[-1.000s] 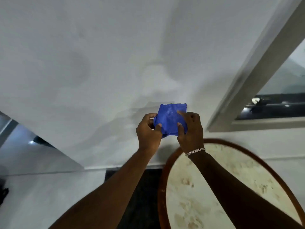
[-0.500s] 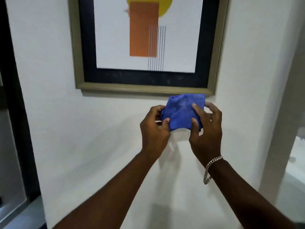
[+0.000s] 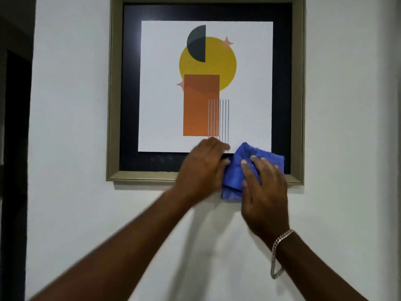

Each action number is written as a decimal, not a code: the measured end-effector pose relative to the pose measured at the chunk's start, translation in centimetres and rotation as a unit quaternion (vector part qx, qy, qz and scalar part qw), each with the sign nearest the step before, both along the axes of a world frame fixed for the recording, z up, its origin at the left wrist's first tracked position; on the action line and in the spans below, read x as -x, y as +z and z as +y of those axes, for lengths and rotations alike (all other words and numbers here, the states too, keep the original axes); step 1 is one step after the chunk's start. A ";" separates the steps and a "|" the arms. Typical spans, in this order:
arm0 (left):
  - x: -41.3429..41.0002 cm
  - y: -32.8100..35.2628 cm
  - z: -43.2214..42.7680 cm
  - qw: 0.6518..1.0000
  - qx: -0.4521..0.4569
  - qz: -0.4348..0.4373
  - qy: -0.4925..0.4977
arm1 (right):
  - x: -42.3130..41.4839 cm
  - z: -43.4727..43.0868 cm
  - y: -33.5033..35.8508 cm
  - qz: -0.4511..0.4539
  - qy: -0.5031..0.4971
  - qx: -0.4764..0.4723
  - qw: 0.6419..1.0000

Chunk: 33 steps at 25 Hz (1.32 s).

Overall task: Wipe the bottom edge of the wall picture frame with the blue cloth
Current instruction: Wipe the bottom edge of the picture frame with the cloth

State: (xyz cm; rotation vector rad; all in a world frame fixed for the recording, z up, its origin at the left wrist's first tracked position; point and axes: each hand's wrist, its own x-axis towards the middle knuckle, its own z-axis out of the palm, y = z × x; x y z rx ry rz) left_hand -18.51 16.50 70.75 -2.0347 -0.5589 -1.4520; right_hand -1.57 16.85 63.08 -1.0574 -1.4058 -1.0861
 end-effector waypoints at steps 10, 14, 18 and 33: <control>7.6 8.1 6.5 0.912 -0.172 0.246 0.280 | 1.0 2.9 -1.5 -0.003 -0.060 -0.040 0.997; 7.9 8.7 6.9 0.909 -0.198 0.254 0.264 | 4.5 3.7 -0.4 0.108 -0.033 -0.052 0.992; 9.7 9.7 7.3 0.904 -0.216 0.258 0.265 | 4.4 4.2 -1.7 0.054 -0.032 -0.082 0.995; 11.4 10.0 7.7 0.913 -0.223 0.243 0.242 | 9.0 2.7 -0.3 0.082 -0.006 -0.028 0.996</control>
